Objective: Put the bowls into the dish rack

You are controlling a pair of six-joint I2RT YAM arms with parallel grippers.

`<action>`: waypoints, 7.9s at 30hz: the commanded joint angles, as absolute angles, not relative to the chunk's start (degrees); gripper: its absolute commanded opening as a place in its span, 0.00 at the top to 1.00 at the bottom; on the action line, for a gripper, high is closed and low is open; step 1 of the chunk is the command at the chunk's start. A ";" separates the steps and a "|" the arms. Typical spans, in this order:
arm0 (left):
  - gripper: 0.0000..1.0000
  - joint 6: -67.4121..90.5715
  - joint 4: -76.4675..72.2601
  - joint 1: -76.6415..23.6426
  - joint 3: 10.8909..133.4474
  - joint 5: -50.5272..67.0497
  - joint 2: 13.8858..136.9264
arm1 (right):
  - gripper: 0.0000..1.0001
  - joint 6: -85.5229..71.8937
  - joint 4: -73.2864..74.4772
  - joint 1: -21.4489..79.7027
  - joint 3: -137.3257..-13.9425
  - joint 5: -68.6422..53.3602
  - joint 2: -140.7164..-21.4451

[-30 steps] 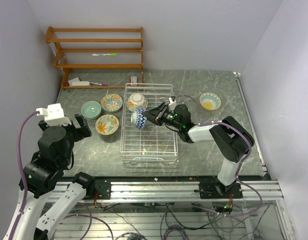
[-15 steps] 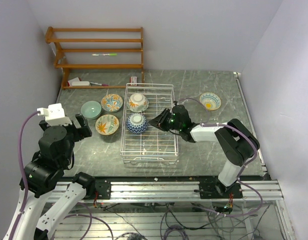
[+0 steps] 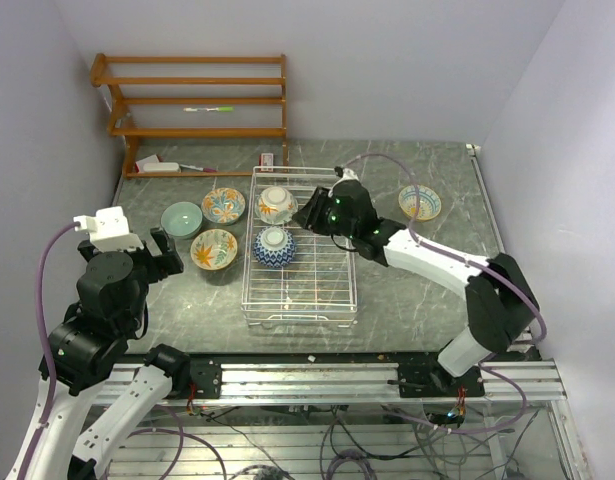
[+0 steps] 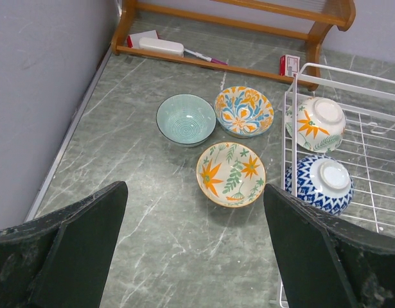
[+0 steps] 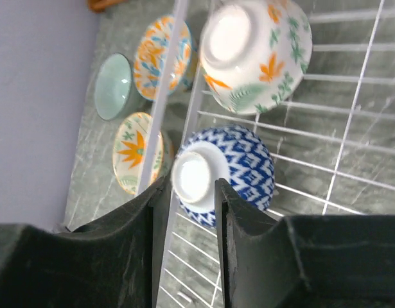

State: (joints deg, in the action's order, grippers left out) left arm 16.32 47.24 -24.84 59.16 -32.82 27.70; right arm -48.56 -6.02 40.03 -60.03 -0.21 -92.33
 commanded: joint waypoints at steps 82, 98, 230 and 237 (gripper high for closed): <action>0.02 18.01 44.85 -24.43 58.63 -32.39 29.60 | 1.00 -49.23 -34.17 38.97 -41.33 -33.40 -64.67; 0.02 18.12 44.99 -24.39 58.39 -32.45 28.91 | 1.00 -61.11 -58.34 48.43 -34.81 -27.39 -84.55; 0.02 22.16 35.95 -24.43 52.85 -26.54 37.73 | 0.47 -25.05 -0.19 47.60 -68.97 18.87 -102.10; 0.04 28.21 35.52 -24.42 51.89 -25.91 44.93 | 0.47 -24.49 4.02 47.28 -65.24 18.04 -87.90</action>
State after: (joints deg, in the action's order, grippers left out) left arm 23.09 38.15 -24.84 53.01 -27.24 41.87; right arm -24.62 2.98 47.55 -66.11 18.70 -96.88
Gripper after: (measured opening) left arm 0.973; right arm 0.534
